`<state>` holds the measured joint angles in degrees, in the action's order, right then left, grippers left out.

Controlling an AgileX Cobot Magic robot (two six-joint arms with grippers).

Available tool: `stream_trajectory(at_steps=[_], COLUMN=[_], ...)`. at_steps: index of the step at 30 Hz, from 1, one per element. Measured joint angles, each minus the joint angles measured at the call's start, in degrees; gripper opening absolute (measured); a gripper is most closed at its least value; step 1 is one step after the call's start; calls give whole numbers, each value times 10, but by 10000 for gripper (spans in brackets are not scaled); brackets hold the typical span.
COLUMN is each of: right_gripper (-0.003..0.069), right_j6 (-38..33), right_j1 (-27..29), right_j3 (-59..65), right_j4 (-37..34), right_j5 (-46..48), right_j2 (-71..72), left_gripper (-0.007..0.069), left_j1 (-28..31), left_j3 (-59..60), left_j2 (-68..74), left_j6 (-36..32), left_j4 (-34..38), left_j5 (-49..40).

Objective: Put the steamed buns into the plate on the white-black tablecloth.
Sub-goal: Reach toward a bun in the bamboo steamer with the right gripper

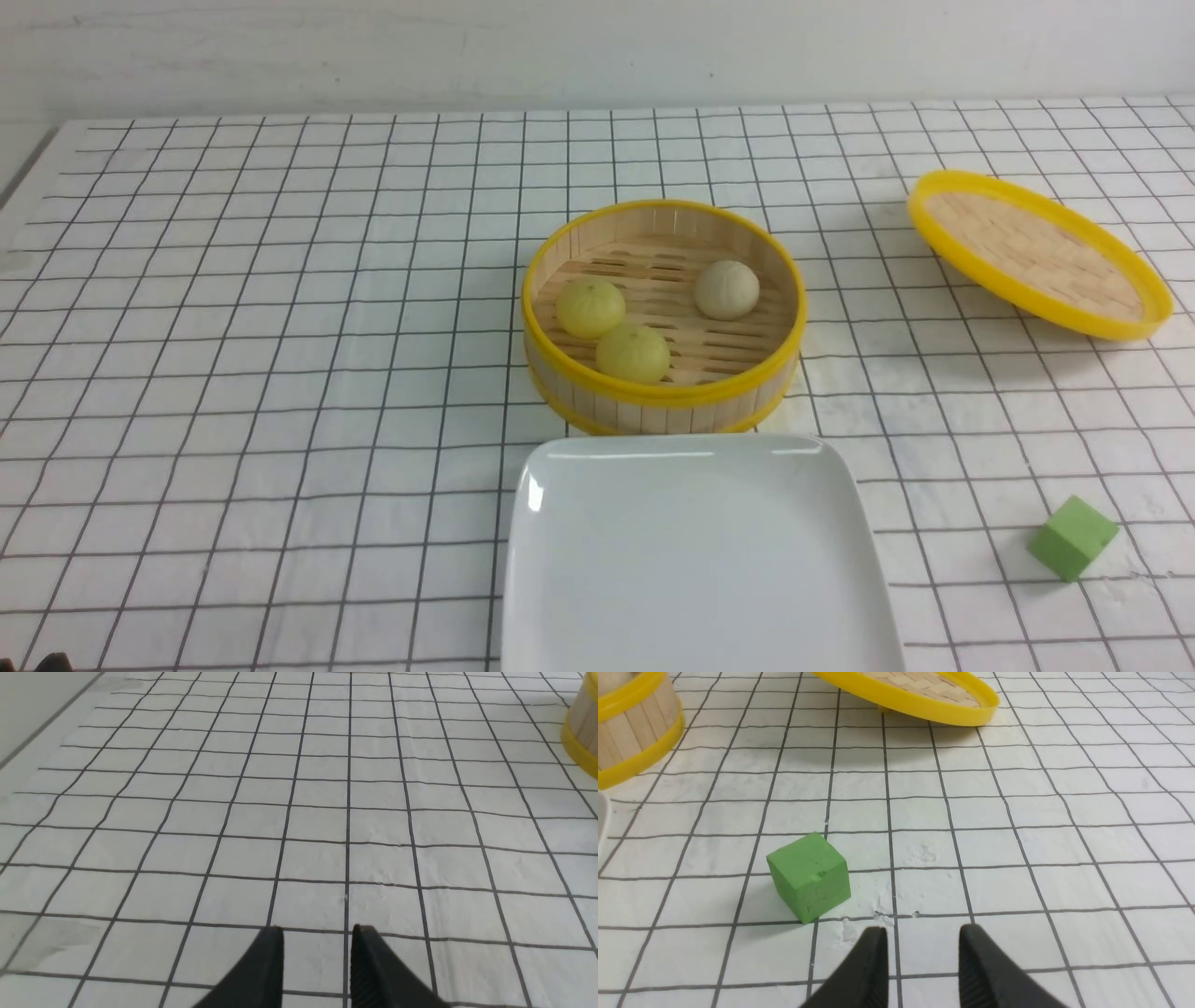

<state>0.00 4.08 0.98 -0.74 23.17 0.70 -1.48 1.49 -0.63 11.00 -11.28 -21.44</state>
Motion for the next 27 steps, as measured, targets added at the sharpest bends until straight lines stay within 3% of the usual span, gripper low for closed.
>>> stream_trajectory(at_steps=[9, 12, 13, 15, 18, 21, 27], right_gripper=[240, 240, 240, 240, 240, 240, 238], right_j6=[0, 53, 53, 114, 157, 171, 175], right_j1=[0, 0, 0, 0, 0, 0, 0], right_j3=[0, 2, 2, 4, 5, 5, 5], right_j4=[-4, -102, -111, -217, -314, -375, -435], right_j5=[-1, -7, -7, -10, -14, -23, -56], right_j2=[0, 0, 0, 0, 0, 0, 0], left_gripper=[240, 240, 240, 240, 240, 240, 211], left_j1=[0, 0, 0, 0, 0, 0, 0], left_j3=[0, 0, 0, 0, 0, 1, -2], left_j2=[0, 0, 0, 0, 0, 0, 0], left_j6=[8, 107, 107, 203, 297, 341, 347], left_j4=[7, 113, 113, 233, 325, 365, 381], left_j5=[0, 2, 2, 2, 0, -2, 34])
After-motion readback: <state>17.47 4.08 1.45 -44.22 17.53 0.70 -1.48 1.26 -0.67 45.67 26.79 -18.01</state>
